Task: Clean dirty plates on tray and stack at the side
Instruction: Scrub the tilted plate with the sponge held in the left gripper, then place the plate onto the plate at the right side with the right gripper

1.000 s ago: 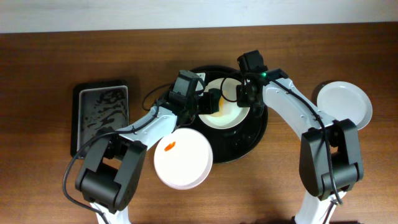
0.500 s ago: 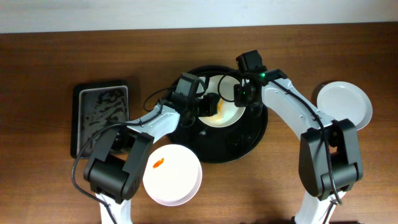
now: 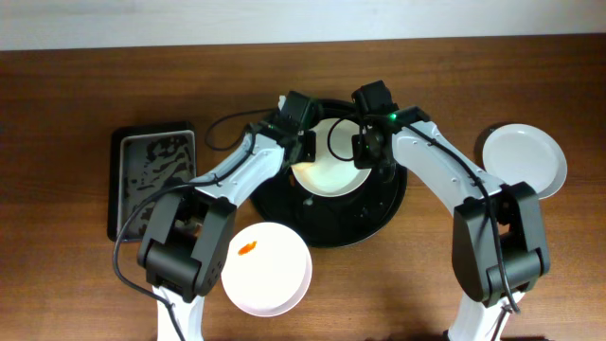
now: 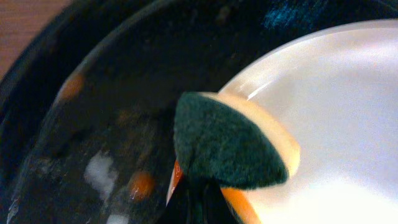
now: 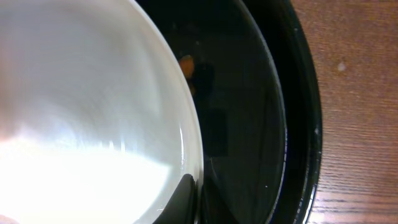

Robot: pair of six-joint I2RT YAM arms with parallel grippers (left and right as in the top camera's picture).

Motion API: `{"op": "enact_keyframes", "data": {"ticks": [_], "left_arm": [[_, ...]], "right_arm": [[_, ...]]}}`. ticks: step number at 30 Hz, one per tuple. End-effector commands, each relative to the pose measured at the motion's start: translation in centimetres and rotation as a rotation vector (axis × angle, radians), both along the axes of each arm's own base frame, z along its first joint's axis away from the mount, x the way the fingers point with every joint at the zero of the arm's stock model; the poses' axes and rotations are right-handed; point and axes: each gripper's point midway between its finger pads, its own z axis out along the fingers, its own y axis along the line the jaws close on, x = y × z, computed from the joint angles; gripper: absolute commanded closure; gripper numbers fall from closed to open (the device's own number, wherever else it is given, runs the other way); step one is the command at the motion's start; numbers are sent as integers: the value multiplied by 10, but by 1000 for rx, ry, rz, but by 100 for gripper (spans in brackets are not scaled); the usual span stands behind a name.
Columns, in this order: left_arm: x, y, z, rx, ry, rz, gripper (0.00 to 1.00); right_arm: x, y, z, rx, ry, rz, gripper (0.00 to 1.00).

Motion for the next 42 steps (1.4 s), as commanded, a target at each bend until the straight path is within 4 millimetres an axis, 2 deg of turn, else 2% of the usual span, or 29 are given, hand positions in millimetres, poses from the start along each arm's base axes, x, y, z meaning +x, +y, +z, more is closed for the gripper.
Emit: {"op": "enact_keyframes", "data": {"ticks": [1, 4, 8, 11, 14, 15, 16, 19, 22, 35, 37, 38, 39, 41, 42], "left_arm": [[23, 21, 26, 70, -39, 53, 100], [19, 23, 33, 85, -9, 52, 100], [7, -3, 30, -65, 66, -25, 100], [1, -16, 32, -197, 128, -72, 100], [-1, -4, 33, -258, 177, -90, 100], [-1, 1, 32, -263, 186, -90, 100], [-2, 5, 32, -264, 196, -101, 100], [-6, 7, 30, -256, 210, -111, 100], [-6, 6, 33, -253, 202, -122, 100], [-5, 7, 33, -254, 201, -121, 100], [-5, 7, 33, -254, 201, -121, 100], [-5, 7, 33, -254, 201, -121, 100], [-5, 7, 33, -254, 200, -121, 100], [-5, 7, 37, -256, 193, -123, 100], [-5, 7, 39, -256, 189, -124, 100]], "right_arm": [[9, -21, 40, -93, -108, -29, 96], [7, -40, 76, -168, -189, -66, 96], [-5, -58, 118, -311, -262, -32, 96], [-18, -42, 160, -453, -372, 44, 96], [-33, -36, 190, -705, -459, 54, 96], [-36, -35, 207, -805, -515, 35, 96], [-39, -32, 214, -840, -539, 33, 96], [-41, -27, 216, -848, -551, 45, 96], [-42, -32, 223, -894, -566, 25, 96], [-42, -31, 223, -891, -567, 23, 96], [-40, -20, 203, -750, -531, 47, 96], [-39, -17, 184, -604, -487, 15, 96], [-39, -22, 184, -536, -486, -45, 96], [-37, -39, 199, -358, -473, -123, 96], [-35, -53, 205, -266, -459, -169, 96]]}}
